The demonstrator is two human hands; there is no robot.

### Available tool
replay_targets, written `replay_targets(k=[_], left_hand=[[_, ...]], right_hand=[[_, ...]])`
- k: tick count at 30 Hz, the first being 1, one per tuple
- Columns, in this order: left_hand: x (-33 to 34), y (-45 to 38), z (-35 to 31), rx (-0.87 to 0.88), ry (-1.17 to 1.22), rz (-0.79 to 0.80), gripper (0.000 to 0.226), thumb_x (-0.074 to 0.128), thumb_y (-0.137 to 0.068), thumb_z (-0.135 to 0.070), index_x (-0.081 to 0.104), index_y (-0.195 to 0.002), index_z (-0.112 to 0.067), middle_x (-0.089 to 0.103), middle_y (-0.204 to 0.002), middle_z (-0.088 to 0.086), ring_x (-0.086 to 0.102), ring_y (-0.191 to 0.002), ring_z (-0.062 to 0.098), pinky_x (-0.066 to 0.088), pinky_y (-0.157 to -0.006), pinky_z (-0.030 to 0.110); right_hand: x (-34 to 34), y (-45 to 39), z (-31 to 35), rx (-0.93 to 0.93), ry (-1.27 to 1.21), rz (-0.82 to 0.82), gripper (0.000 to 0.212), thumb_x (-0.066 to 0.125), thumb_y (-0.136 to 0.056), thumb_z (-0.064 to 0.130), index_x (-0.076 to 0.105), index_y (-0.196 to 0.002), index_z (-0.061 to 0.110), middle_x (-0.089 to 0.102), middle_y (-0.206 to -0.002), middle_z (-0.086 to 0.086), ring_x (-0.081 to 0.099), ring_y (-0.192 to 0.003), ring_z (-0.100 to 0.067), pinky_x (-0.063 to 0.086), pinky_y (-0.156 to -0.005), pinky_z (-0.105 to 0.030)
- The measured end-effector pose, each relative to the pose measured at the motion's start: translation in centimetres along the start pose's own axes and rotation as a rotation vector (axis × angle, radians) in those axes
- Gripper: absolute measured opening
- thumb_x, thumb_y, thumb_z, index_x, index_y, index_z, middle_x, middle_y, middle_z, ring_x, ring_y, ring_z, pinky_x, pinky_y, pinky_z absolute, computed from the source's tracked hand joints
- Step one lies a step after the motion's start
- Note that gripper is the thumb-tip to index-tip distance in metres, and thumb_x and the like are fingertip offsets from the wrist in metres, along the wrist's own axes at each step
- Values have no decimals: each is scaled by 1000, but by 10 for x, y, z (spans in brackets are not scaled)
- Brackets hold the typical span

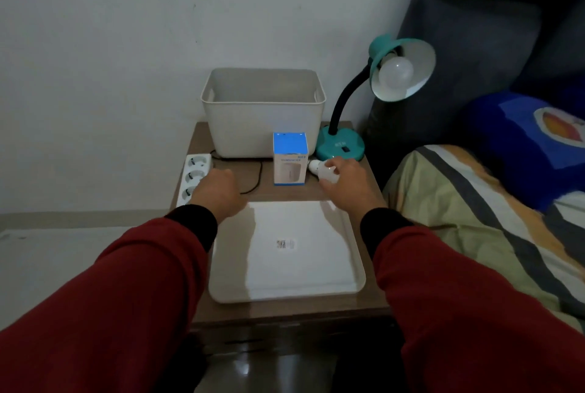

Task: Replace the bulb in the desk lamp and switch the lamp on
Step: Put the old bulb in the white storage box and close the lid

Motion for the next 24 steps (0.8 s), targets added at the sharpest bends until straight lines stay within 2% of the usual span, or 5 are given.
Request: replay_targets(k=[5, 9, 14, 19, 24], left_hand=[[-3, -46, 7, -28, -20, -22, 39, 62, -79, -42, 68, -89, -6, 69, -101, 15, 64, -96, 30, 46, -71, 31], [-10, -68, 9, -14, -62, -9, 47, 59, -79, -44, 65, -100, -2, 65, -111, 19, 61, -106, 33, 48, -83, 32], [-15, -82, 14, -48, -81, 89, 61, 52, -69, -52, 60, -107, -5, 60, -117, 18, 59, -108, 33, 49, -92, 35], [-31, -78, 8, -51, -64, 67, 47, 62, -72, -39, 61, -105, -4, 60, -114, 17, 59, -106, 32, 50, -84, 33], [-59, -65, 3, -34, -102, 44, 39, 62, -77, -31, 62, -105, -3, 60, -113, 18, 60, -101, 31, 52, -84, 36]], right_hand=[[12, -29, -14, 74, -127, -24, 64, 71, -79, 21, 44, -137, 14, 38, -136, -15, 42, -125, -26, 25, -96, -14], [29, -46, -23, 131, -224, 7, 74, 78, -71, 19, 45, -137, 16, 36, -134, -14, 42, -123, -25, 28, -94, -16], [38, -62, -29, 163, -129, 17, 66, 73, -75, 15, 46, -135, 17, 43, -133, -16, 45, -120, -27, 33, -100, -24], [23, -63, -24, 185, -125, 18, 53, 67, -81, 18, 50, -130, 14, 54, -128, -19, 52, -116, -33, 42, -98, -34], [-12, -57, -6, 148, -126, -25, 55, 69, -80, 24, 50, -131, 15, 54, -128, -18, 53, -117, -32, 42, -98, -35]])
Point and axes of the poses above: each hand's wrist, its own y-axis away from the middle knuckle, its own x-axis out of the palm, z = x × y, the point moved 3 cm from there along -y, towards the middle knuckle
